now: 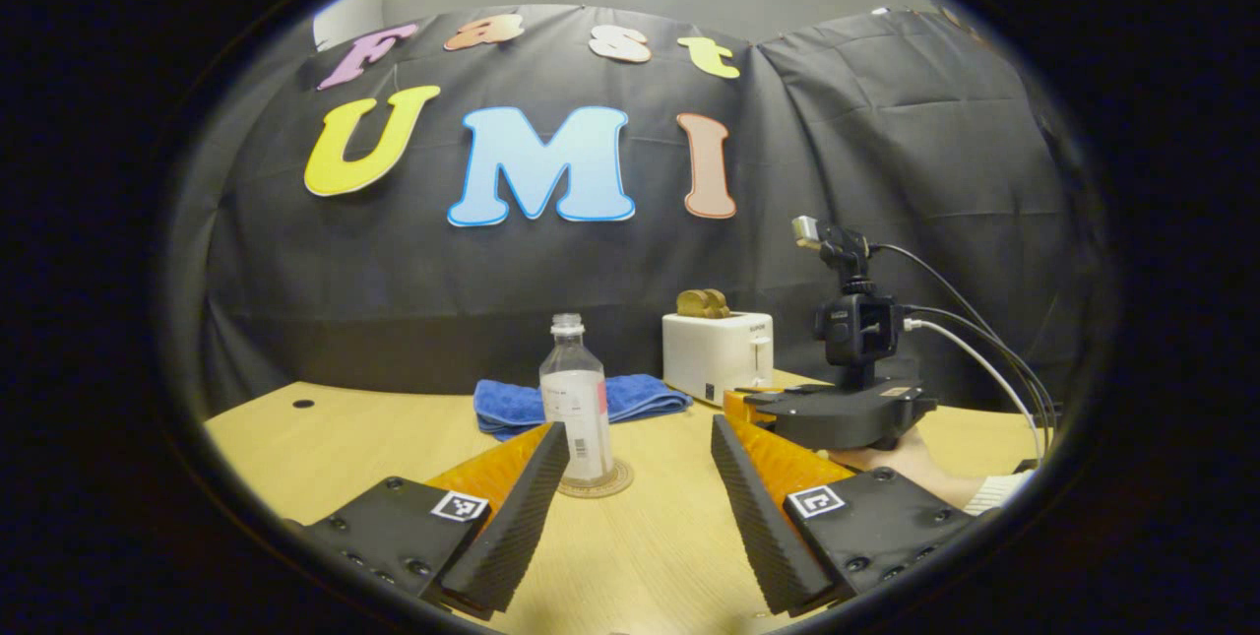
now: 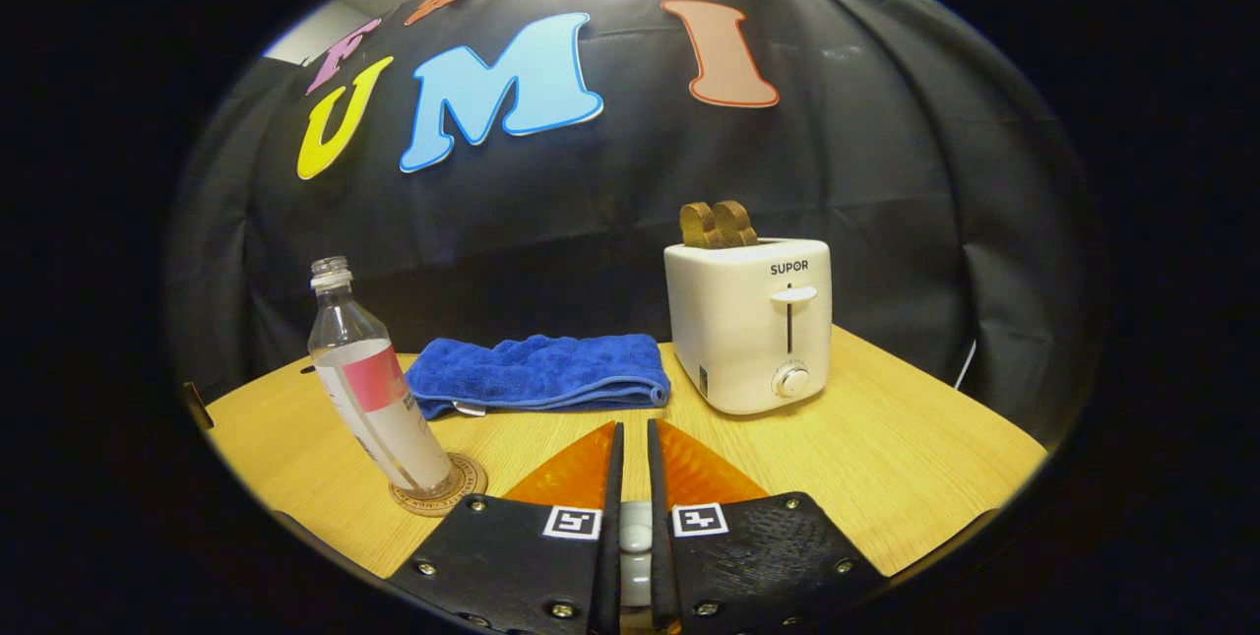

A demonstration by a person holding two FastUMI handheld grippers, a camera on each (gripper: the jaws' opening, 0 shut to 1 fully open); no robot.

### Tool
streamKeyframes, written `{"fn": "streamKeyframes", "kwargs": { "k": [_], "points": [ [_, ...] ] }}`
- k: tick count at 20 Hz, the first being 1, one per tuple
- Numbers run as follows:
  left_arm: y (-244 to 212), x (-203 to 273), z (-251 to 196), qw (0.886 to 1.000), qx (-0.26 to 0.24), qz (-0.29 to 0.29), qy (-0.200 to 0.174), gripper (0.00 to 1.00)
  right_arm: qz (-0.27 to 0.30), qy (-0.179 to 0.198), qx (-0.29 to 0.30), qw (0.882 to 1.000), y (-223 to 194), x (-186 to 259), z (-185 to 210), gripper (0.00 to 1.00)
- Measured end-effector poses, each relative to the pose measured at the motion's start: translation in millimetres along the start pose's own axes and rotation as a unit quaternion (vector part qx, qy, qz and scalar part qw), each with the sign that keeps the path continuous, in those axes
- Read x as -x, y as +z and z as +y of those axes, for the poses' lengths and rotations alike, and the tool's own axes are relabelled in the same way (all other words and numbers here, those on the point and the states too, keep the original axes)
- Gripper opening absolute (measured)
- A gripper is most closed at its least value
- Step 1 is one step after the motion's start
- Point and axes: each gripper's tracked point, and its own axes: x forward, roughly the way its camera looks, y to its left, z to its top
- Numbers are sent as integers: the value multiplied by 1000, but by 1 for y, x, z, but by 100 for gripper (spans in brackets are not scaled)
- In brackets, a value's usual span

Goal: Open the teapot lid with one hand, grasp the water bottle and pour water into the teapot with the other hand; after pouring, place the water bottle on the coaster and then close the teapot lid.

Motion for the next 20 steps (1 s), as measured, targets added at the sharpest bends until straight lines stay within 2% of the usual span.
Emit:
{"fn": "streamKeyframes", "kwargs": {
  "k": [5, 8, 11, 12, 14, 15, 20],
  "points": [
    [-6, -3, 7, 1000, 1, 8, 10, 100, -3, -17, 28, 999, -1, 1, 0, 16],
    [-5, -5, 12, 1000, -1, 8, 18, 100, -5, -12, 33, 999, 1, 8, 3, 25],
    [-6, -7, 17, 1000, -6, 8, 28, 100, -20, -23, 39, 999, 15, 25, 5, 43],
    [-5, -9, 19, 999, -7, 8, 31, 100, -29, -26, 43, 998, 23, 34, 6, 59],
    [-7, -10, 23, 999, -10, 9, 38, 100, -50, -30, 50, 997, 37, 56, 12, 78],
    [-6, -10, 24, 999, -14, 10, 42, 100, -57, -32, 54, 996, 42, 68, 14, 83],
    [2, 4, 28, 998, -11, -3, 59, 100, -77, -30, 70, 994, 52, 129, 25, 84]
  ]
}}
